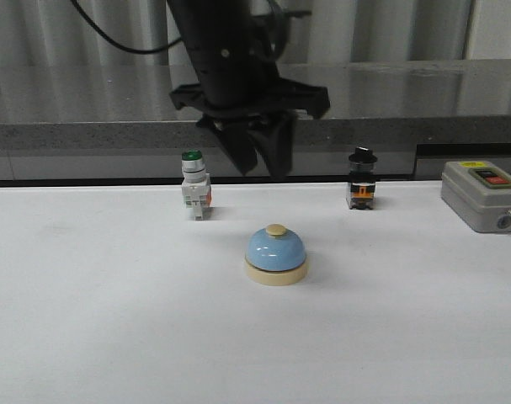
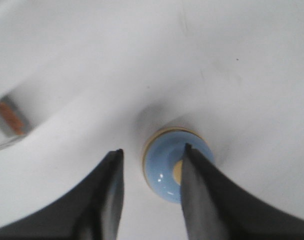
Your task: Place and press bell with both arms
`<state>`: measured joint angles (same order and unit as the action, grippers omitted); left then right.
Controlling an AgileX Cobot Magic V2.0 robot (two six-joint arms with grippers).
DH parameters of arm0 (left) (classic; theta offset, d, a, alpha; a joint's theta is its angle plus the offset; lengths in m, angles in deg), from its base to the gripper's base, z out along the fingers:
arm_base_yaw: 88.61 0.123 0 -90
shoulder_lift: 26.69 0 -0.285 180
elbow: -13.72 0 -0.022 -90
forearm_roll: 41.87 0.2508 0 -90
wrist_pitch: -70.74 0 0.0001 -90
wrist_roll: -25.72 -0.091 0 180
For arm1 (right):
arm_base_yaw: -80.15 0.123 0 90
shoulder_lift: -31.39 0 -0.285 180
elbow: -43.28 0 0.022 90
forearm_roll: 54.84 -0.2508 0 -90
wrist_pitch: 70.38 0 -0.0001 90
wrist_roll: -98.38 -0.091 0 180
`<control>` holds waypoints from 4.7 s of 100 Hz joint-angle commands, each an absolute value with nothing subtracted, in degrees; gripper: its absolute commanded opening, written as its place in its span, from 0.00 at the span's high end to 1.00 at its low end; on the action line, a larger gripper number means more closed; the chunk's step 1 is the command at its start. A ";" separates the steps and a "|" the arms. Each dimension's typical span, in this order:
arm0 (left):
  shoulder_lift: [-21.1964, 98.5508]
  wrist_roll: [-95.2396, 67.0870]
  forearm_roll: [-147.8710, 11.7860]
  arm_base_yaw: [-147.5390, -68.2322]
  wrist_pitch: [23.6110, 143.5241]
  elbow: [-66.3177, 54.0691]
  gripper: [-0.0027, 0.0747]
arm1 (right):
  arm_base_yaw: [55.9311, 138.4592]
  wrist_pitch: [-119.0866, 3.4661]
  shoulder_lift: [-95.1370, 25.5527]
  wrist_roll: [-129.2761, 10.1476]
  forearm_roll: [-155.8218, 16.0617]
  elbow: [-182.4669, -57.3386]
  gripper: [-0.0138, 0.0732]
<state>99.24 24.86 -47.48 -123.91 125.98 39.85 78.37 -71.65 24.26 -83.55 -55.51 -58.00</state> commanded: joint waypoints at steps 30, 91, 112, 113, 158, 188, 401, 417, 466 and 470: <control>87.76 26.30 -47.65 -113.87 127.01 41.56 0.99 | 77.94 -76.24 25.21 -83.42 -54.84 -58.80 0.92; 79.39 26.43 -47.65 -90.95 132.04 41.34 0.99 | 77.94 -76.24 25.21 -83.42 -54.84 -58.80 0.92; 76.15 26.43 -47.65 -85.00 131.07 36.95 0.99 | 77.94 -76.24 25.21 -83.42 -54.84 -58.80 0.92; 75.97 26.43 -47.65 -84.85 130.94 36.67 0.99 | 77.94 -76.24 25.21 -83.42 -54.84 -58.80 0.92; 63.60 26.43 -47.88 -83.49 121.82 18.52 0.99 | 77.94 -76.24 25.21 -83.42 -54.84 -58.80 0.92; 52.94 26.43 -49.39 -83.73 114.23 6.32 0.99 | 77.94 -76.24 25.21 -83.42 -54.84 -58.80 0.92; -20.89 20.14 -48.44 -86.38 66.39 -62.32 0.99 | 77.94 -76.24 25.21 -83.42 -54.84 -58.80 0.92; -20.89 20.14 -47.40 -87.98 61.58 -66.08 0.99 | 77.94 -76.24 25.21 -83.42 -54.84 -58.80 0.92; -20.89 20.14 -47.23 -87.98 65.64 -65.98 0.99 | 77.94 -76.24 25.21 -83.42 -54.84 -58.80 0.92; -20.89 20.14 -47.23 -87.98 65.64 -65.98 0.99 | 77.94 -76.24 25.21 -83.42 -54.84 -58.80 0.92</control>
<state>-19.20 20.12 -47.30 -87.46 69.79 -63.58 78.37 -71.65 24.26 -83.55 -55.51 -58.00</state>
